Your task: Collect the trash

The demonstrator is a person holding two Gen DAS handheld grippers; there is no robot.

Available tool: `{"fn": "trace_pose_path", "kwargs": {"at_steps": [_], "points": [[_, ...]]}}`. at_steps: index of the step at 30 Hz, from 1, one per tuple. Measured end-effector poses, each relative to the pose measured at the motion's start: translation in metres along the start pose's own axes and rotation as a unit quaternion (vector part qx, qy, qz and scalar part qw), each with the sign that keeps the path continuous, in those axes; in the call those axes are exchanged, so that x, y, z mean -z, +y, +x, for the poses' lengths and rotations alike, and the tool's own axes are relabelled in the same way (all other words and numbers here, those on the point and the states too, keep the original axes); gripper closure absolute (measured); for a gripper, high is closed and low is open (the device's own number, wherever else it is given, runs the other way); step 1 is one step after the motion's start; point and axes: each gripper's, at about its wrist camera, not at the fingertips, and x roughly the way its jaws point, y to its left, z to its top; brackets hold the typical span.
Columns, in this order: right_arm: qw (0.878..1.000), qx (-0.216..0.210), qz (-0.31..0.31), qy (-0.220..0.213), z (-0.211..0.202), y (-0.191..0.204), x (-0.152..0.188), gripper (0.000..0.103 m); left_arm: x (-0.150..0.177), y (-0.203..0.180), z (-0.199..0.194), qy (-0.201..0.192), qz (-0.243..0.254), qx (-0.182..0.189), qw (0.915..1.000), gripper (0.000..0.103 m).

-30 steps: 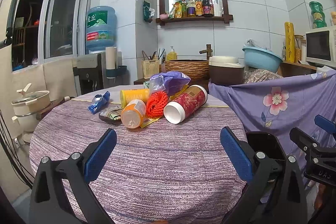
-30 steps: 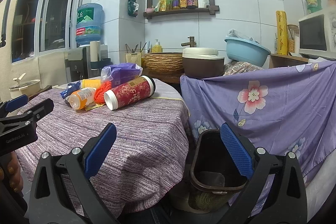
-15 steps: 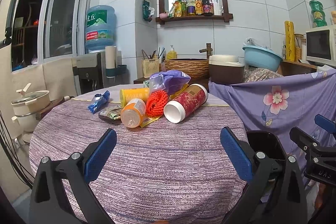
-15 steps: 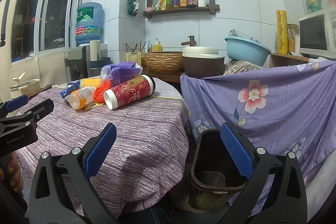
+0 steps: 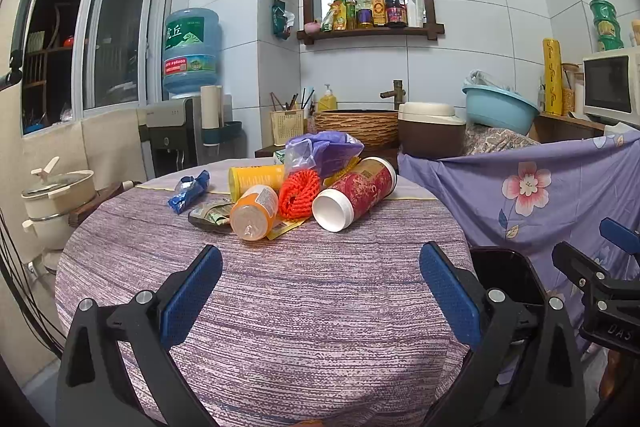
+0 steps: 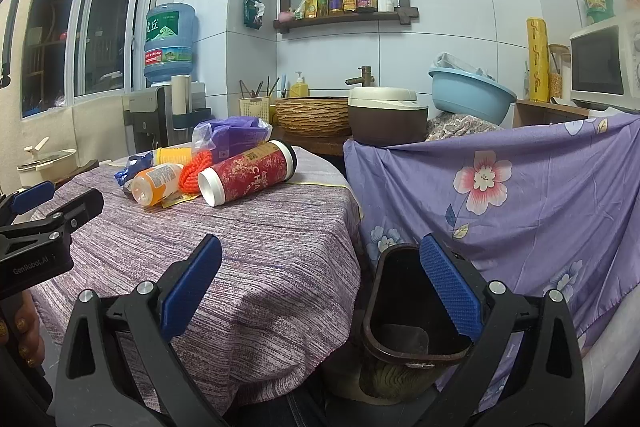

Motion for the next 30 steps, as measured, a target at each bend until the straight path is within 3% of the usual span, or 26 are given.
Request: {"fn": "trace_pose_path", "kwargs": {"at_steps": [30], "points": [[1.0,-0.001,0.001,0.003,0.0038,0.0034,0.0063,0.005,0.0017,-0.0001,0.0006,0.003,0.001,0.0,1.0,0.005]]}}
